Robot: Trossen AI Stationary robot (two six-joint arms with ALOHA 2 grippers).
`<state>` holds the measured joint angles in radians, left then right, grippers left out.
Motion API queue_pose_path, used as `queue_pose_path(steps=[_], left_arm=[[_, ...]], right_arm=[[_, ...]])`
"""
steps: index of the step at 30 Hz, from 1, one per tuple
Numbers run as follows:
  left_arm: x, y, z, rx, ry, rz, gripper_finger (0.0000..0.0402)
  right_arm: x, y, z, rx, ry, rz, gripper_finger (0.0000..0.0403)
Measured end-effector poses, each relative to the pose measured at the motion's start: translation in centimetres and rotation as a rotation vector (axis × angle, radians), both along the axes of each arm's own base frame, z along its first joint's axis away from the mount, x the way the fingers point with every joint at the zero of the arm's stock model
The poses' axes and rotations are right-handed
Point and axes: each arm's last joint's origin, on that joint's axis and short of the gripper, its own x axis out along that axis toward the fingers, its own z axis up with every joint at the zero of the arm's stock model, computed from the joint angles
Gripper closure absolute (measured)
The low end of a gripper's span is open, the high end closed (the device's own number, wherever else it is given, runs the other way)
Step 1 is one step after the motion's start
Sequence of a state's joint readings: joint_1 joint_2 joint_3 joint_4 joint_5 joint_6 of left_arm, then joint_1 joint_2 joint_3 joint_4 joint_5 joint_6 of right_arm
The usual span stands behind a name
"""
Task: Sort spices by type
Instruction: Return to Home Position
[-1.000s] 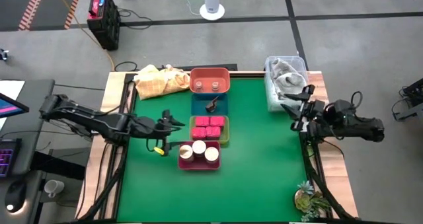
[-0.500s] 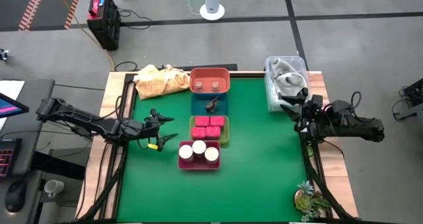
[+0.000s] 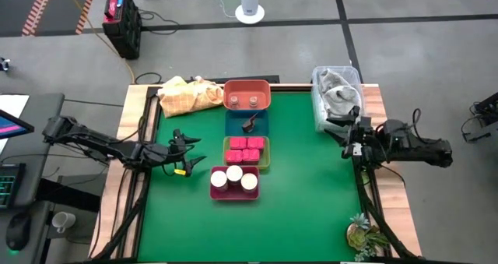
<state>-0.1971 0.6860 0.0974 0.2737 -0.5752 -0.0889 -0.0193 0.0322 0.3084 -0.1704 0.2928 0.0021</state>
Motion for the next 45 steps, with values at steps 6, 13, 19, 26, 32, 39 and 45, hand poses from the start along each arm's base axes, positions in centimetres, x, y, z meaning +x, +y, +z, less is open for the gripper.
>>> queue_pose_path(steps=[6,13,19,26,32,39,45], left_arm=[[-1.0,0.2,0.2,-0.012,-0.039,-0.005,0.0077],[-2.7,0.5,0.5,-0.045,-0.052,0.002,0.0077],[-3.6,0.7,1.2,-0.065,-0.121,-0.016,0.0077],[-4.5,0.8,1.3,-0.076,-0.141,-0.044,0.0077],[-4.5,0.6,1.2,-0.100,-0.142,-0.117,0.0077],[-4.2,-0.2,1.0,-0.177,-0.192,-0.351,0.0077],[-4.0,-0.7,0.5,-0.224,-0.236,-0.511,0.0077]], right_arm=[[0.0,0.0,0.0,0.021,-0.003,0.002,0.0190],[-1.8,0.0,2.8,0.125,-0.052,0.015,0.0190],[-3.5,0.1,4.7,0.172,-0.040,0.020,0.0190],[-3.8,0.1,4.9,0.173,-0.036,0.020,0.0190],[-2.3,0.1,3.0,0.176,0.001,0.017,0.0190],[-1.6,0.0,1.8,0.168,0.023,0.018,0.0190],[-1.6,0.1,1.2,0.184,0.085,0.014,0.0190]])
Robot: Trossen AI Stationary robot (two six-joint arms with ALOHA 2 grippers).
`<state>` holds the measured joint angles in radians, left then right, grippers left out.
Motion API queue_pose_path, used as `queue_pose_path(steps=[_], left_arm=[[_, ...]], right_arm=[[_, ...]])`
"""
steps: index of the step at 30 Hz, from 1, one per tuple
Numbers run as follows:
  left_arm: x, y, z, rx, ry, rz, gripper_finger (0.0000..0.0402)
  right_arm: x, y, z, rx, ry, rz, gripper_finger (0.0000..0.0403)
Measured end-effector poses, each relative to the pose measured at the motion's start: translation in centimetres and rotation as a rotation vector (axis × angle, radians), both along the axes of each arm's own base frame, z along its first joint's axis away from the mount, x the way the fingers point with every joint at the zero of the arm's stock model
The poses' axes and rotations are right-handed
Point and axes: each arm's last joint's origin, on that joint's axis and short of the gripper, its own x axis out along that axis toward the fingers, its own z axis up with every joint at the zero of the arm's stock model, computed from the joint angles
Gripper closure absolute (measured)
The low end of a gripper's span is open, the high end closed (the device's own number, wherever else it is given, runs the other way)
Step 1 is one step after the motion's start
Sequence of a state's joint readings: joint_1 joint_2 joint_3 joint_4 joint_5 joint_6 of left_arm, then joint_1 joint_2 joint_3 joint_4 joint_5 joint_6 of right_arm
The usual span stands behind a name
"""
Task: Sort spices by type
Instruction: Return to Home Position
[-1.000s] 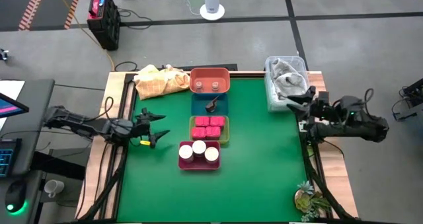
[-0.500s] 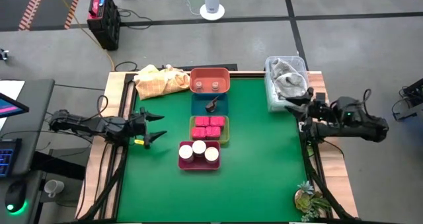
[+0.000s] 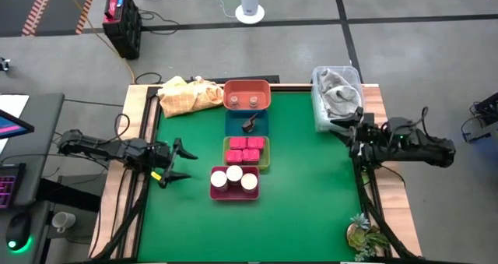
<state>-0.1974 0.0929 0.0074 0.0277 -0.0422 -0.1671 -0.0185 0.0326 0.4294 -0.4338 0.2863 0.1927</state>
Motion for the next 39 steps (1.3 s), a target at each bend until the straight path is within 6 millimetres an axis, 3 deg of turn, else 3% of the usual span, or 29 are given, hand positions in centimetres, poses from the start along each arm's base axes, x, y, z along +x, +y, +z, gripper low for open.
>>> queue_pose_path(steps=[6,15,29,39], left_arm=[[0.0,0.1,0.1,0.022,-0.014,0.031,0.0077],[0.0,0.5,0.4,0.038,-0.041,0.176,0.0077],[0.0,0.6,0.4,0.064,-0.045,0.202,0.0077],[0.0,0.6,0.4,0.213,-0.051,0.198,0.0077]], right_arm=[[0.7,0.0,-0.7,0.039,-0.050,-0.001,0.0190],[3.2,-0.1,-4.7,0.024,-0.123,0.000,0.0190],[4.2,0.0,-8.5,0.051,-0.052,0.024,0.0190],[4.4,0.0,-8.8,-0.120,0.009,0.030,0.0190]])
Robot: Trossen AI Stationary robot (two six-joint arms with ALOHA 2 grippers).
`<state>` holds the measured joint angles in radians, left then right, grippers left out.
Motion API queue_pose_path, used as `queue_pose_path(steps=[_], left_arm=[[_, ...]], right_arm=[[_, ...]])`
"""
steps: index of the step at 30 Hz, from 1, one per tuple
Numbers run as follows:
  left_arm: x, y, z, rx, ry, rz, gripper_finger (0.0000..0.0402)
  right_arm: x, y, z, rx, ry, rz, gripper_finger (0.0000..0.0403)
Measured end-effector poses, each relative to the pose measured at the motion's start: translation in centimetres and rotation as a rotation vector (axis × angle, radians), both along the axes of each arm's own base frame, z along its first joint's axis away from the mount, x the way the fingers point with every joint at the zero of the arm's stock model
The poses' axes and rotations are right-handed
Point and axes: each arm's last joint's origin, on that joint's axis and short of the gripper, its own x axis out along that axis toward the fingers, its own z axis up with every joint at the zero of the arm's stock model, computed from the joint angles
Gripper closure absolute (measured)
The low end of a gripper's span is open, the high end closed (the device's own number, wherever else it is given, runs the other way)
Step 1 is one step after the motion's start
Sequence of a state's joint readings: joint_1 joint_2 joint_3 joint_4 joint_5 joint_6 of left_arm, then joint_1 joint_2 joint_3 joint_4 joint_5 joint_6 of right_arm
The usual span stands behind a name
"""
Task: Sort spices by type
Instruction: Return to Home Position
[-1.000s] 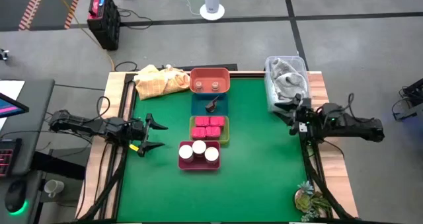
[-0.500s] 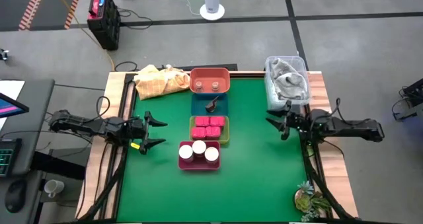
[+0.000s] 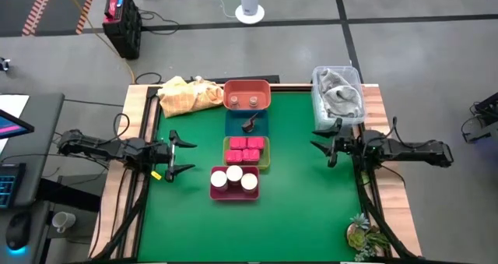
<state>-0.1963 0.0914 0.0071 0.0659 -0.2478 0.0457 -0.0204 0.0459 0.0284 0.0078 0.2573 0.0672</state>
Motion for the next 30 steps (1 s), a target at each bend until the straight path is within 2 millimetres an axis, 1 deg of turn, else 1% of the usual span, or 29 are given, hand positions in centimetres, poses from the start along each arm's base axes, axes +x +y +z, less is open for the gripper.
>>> queue_pose_path(steps=[30], left_arm=[[0.00,-0.01,0.00,-0.005,0.000,-0.001,0.0077]], right_arm=[[-0.01,-0.01,-0.08,-0.014,0.010,-0.002,0.0190]])
